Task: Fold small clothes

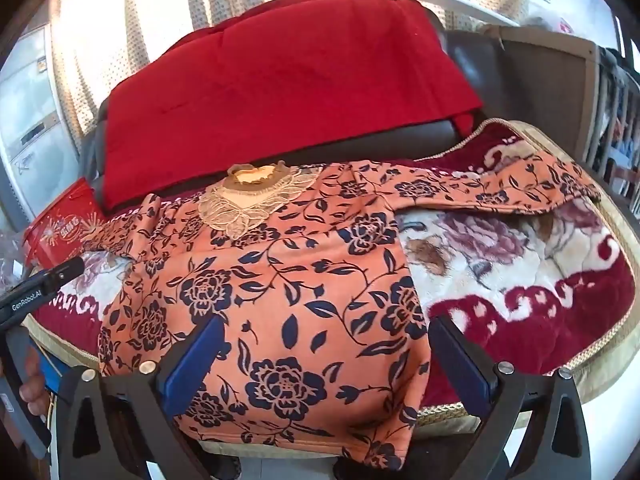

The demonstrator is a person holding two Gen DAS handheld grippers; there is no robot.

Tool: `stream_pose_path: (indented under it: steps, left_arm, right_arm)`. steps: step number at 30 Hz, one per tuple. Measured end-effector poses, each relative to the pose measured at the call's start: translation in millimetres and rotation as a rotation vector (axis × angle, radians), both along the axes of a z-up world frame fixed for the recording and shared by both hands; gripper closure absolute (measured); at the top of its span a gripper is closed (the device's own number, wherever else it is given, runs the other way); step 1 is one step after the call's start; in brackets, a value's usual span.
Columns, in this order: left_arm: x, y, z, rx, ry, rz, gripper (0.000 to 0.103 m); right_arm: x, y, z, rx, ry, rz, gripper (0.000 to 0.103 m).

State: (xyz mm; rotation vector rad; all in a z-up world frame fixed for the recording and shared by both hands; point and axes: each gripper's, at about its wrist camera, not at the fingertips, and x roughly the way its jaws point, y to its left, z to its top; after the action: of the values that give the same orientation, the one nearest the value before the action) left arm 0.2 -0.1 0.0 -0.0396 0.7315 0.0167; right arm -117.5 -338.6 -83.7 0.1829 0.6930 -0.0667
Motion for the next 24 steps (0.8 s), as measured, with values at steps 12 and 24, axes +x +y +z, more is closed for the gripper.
stream_pose_path:
  steps: [12, 24]
  left_arm:
    - [13, 14, -19, -0.04, 0.03, -0.031, 0.0]
    - [57, 67, -83, -0.072, 0.118, 0.061, 0.0]
  right_arm:
    - [11, -17, -7, 0.059, -0.024, -0.014, 0.0]
    - [36, -202, -45, 0.462, -0.054, -0.362, 0.0]
